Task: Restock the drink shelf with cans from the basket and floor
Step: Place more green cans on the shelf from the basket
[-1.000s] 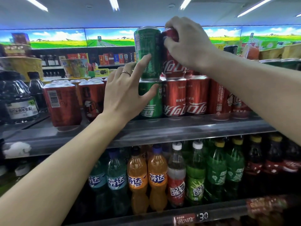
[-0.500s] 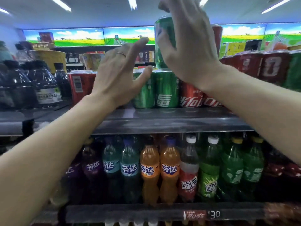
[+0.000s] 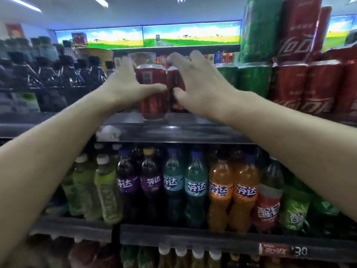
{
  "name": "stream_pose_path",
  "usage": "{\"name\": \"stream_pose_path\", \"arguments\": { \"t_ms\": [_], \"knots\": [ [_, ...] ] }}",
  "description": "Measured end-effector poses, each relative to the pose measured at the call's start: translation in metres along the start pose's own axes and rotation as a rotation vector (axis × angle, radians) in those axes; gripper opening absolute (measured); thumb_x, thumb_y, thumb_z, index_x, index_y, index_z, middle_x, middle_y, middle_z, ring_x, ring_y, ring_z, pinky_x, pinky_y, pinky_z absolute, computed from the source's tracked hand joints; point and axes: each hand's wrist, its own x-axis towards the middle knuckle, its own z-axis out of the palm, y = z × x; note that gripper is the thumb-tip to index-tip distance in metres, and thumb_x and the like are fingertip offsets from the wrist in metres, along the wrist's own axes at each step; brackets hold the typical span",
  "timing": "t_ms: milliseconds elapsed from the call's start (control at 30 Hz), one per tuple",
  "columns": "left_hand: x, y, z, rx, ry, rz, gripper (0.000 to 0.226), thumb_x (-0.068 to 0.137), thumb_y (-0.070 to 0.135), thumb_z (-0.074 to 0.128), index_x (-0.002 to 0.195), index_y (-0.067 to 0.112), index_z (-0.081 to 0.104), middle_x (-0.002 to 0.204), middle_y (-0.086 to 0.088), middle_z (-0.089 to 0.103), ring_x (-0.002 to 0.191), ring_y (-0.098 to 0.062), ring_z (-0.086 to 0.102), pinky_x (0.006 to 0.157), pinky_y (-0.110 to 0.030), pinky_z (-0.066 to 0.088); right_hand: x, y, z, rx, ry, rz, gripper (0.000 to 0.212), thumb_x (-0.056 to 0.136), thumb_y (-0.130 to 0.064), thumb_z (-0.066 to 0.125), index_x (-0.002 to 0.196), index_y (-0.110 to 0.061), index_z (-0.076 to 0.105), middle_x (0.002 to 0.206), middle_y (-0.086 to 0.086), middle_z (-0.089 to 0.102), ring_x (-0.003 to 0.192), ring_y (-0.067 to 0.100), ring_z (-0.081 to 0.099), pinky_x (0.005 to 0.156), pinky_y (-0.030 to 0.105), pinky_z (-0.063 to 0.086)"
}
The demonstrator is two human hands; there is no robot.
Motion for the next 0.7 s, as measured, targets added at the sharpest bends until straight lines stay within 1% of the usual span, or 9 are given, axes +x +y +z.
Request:
{"name": "stream_pose_path", "arguments": {
  "t_ms": [100, 133, 200, 333, 433, 500, 533, 600, 700],
  "knots": [
    [0.004, -0.006, -0.011, 0.054, -0.246, 0.109, 0.037, 0.085, 0.048, 0.082, 0.109, 0.023, 0.069, 0.09, 0.001, 0.076, 0.078, -0.016, 0.072, 0.065, -0.027, 0.055, 0.014, -0.012, 0.0, -0.007, -0.058, 0.065, 0.042, 0.1, -0.01, 0.049, 0.14, -0.019, 0.051, 0.11, 0.014, 0.062, 0.106, 0.038, 0.061, 0.089, 0.043, 0.052],
    [0.005, -0.006, -0.015, 0.082, -0.305, 0.107, 0.029, 0.087, 0.044, 0.081, 0.108, 0.028, 0.07, 0.088, 0.001, 0.078, 0.075, -0.015, 0.073, 0.062, -0.031, 0.058, 0.018, -0.014, -0.001, 0.007, -0.061, 0.099, 0.041, 0.1, -0.009, 0.048, 0.139, -0.019, 0.054, 0.113, 0.013, 0.066, 0.107, 0.037, 0.063, 0.09, 0.042, 0.052],
    [0.008, -0.01, -0.018, 0.083, -0.362, 0.102, 0.027, 0.086, 0.04, 0.083, 0.108, 0.031, 0.071, 0.085, 0.005, 0.078, 0.07, -0.01, 0.073, 0.056, -0.026, 0.057, 0.025, -0.015, 0.0, 0.039, -0.101, 0.175, 0.042, 0.098, -0.009, 0.05, 0.138, -0.019, 0.056, 0.124, 0.011, 0.067, 0.112, 0.034, 0.062, 0.091, 0.039, 0.052],
    [0.028, -0.022, -0.004, 0.081, -0.271, 0.113, 0.029, 0.081, 0.038, 0.089, 0.097, 0.02, 0.074, 0.082, -0.002, 0.079, 0.069, -0.015, 0.076, 0.062, -0.028, 0.06, 0.03, -0.017, 0.012, 0.092, -0.253, 0.298, 0.044, 0.094, -0.008, 0.052, 0.137, -0.014, 0.051, 0.118, 0.01, 0.061, 0.105, 0.03, 0.058, 0.075, 0.032, 0.043],
    [0.047, -0.031, 0.019, 0.04, -0.209, 0.101, 0.025, 0.082, 0.034, 0.087, 0.094, 0.016, 0.075, 0.087, -0.007, 0.079, 0.082, -0.025, 0.078, 0.076, -0.035, 0.065, 0.037, -0.018, 0.024, 0.084, -0.289, 0.378, 0.021, 0.095, -0.009, 0.052, 0.116, -0.009, 0.056, 0.105, 0.01, 0.058, 0.101, 0.029, 0.056, 0.068, 0.029, 0.039],
    [0.058, -0.034, 0.033, 0.056, -0.204, 0.091, 0.029, 0.085, 0.038, 0.083, 0.101, 0.015, 0.075, 0.093, -0.006, 0.078, 0.088, -0.024, 0.076, 0.078, -0.034, 0.061, 0.042, -0.02, 0.031, 0.08, -0.307, 0.434, 0.007, 0.098, -0.011, 0.05, 0.102, -0.007, 0.055, 0.092, 0.008, 0.055, 0.091, 0.028, 0.055, 0.06, 0.029, 0.037],
    [0.064, -0.033, 0.039, 0.092, -0.206, 0.085, 0.033, 0.087, 0.04, 0.08, 0.106, 0.013, 0.074, 0.098, -0.007, 0.076, 0.091, -0.024, 0.073, 0.078, -0.032, 0.055, 0.044, -0.02, 0.035, 0.078, -0.32, 0.462, 0.008, 0.099, -0.012, 0.049, 0.101, -0.005, 0.054, 0.094, 0.009, 0.055, 0.086, 0.027, 0.054, 0.058, 0.028, 0.037],
    [0.074, -0.03, 0.048, 0.166, -0.23, 0.059, 0.037, 0.093, 0.041, 0.074, 0.108, 0.008, 0.07, 0.099, -0.009, 0.072, 0.092, -0.026, 0.066, 0.076, -0.033, 0.046, 0.05, -0.017, 0.045, 0.057, -0.334, 0.502, 0.029, 0.103, -0.016, 0.048, 0.126, 0.0, 0.051, 0.121, 0.017, 0.054, 0.092, 0.027, 0.052, 0.07, 0.029, 0.04],
    [0.086, -0.021, 0.054, 0.265, -0.284, 0.03, 0.036, 0.099, 0.039, 0.068, 0.082, 0.009, 0.057, 0.085, -0.01, 0.061, 0.085, -0.027, 0.057, 0.073, -0.034, 0.041, 0.056, -0.015, 0.057, 0.032, -0.347, 0.588, 0.054, 0.104, -0.02, 0.049, 0.15, 0.003, 0.033, 0.153, 0.024, 0.035, 0.123, 0.036, 0.052, 0.085, 0.036, 0.042]
  ]
}}
